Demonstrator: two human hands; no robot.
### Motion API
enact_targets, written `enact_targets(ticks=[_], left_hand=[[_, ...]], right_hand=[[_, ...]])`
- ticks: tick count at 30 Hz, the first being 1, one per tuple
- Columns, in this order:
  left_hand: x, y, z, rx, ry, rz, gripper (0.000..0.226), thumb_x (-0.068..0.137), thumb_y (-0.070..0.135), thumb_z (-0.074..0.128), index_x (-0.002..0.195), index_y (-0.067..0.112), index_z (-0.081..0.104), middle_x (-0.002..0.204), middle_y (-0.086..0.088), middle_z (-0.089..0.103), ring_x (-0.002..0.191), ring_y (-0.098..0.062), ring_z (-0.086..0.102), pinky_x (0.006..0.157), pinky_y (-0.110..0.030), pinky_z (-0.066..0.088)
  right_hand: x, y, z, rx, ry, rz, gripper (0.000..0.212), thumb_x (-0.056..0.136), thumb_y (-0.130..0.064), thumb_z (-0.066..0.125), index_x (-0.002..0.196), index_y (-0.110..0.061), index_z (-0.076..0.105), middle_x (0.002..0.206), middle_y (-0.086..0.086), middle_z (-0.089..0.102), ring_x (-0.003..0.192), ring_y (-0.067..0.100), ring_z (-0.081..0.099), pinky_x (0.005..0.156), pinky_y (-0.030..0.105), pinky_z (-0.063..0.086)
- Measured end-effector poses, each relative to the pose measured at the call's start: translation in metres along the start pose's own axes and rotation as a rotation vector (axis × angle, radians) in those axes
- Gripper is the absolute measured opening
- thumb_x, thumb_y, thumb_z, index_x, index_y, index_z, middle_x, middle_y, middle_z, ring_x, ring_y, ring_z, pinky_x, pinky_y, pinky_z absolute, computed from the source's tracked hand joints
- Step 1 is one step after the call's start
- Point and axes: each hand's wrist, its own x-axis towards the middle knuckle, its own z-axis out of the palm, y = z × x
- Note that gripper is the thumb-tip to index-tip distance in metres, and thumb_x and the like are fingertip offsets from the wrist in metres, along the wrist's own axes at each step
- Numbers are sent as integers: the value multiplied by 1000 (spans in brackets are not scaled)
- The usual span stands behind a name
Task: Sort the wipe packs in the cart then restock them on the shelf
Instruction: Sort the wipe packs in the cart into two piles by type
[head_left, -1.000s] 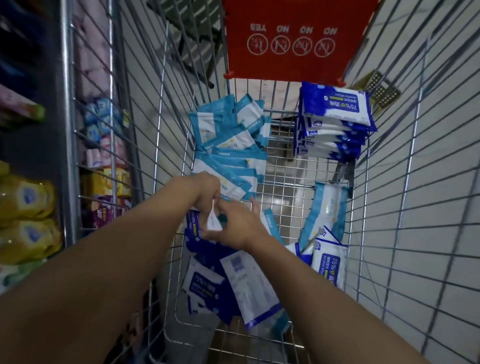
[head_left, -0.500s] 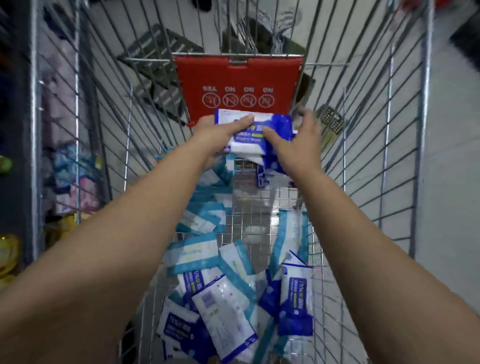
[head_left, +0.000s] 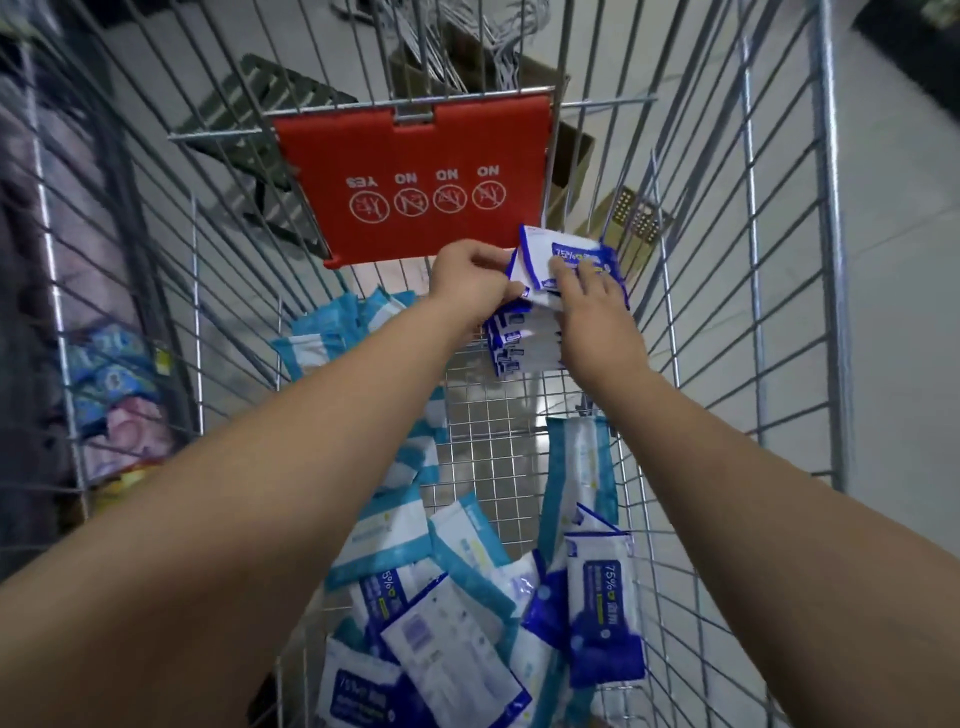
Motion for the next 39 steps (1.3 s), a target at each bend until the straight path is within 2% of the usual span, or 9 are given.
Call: enact_targets(ticks=[6, 12, 16, 20, 24, 28, 31, 34, 39], left_hand=[[0, -28, -13, 444, 85, 342, 37, 76, 40, 74, 97, 20, 51, 106, 3, 53, 89, -14, 49, 80, -28, 44], [-37, -46, -36, 938, 79, 654, 42, 79, 58, 62, 88, 19, 50, 92, 3, 58, 82, -17, 54, 68, -33, 44], [-76, -81, -51, 1210, -79, 539, 41, 83, 58, 57, 93, 19, 49, 98, -1, 60, 91, -23, 58, 69, -33, 43], [-121, -132, -65, 1345, -178, 283, 49, 84, 53, 59, 116, 17, 52, 120, -4, 58, 112, -26, 55, 86, -36, 44], [-156, -187, -77, 1301, -378, 61, 57, 77, 49, 68, 121, 19, 50, 122, -4, 51, 116, -24, 50, 93, -37, 45], [-172, -219, -81, 1083, -501, -24, 42, 69, 41, 80, 100, 24, 57, 99, 3, 47, 97, -20, 53, 86, -32, 46], [-176, -226, -79, 888, -536, -151, 39, 65, 19, 85, 69, 22, 46, 73, 3, 49, 67, -13, 47, 59, -24, 40], [-174, -226, -82, 825, -634, -297, 36, 70, 14, 82, 73, 17, 46, 76, 2, 52, 71, -15, 49, 63, -26, 41], [-153, -194, -100, 440, -377, -356, 25, 76, 5, 75, 87, 16, 56, 94, -9, 66, 84, -24, 63, 73, -33, 50]], right_hand=[[-5, 9, 1, -91, 7, 3, 93, 86, 3, 52, 151, -33, -4, 160, 7, -7, 147, 27, -1, 116, 42, 11], [-47, -7, 24, -110, 69, -94, 88, 91, -16, 53, 151, -27, -10, 159, 10, -12, 147, 28, -6, 117, 45, 8], [-108, -18, 52, -85, -176, -213, 85, 87, -9, 51, 152, -26, -1, 160, 6, -8, 147, 26, 2, 116, 43, 18], [-159, -27, 79, 18, -505, -124, 59, 90, -14, 52, 143, -14, 27, 143, 14, 38, 125, 33, 44, 96, 42, 44], [-197, -27, 101, 28, -724, -70, 47, 88, -22, 58, 130, -10, 42, 130, 14, 50, 119, 32, 50, 96, 39, 45], [-206, -27, 112, 80, -656, -53, 50, 86, -36, 64, 126, -7, 50, 129, 13, 44, 119, 30, 48, 99, 38, 42], [-201, -29, 114, 166, -636, 18, 35, 89, -29, 61, 117, -9, 54, 125, 12, 52, 114, 29, 53, 95, 37, 43], [-196, -31, 113, 220, -584, 64, 30, 88, -26, 63, 111, -8, 56, 117, 11, 60, 106, 27, 56, 87, 33, 43], [-184, -41, 94, 765, -366, 272, 32, 93, -42, 53, 83, -13, 61, 79, 1, 60, 74, 14, 52, 67, 23, 38]])
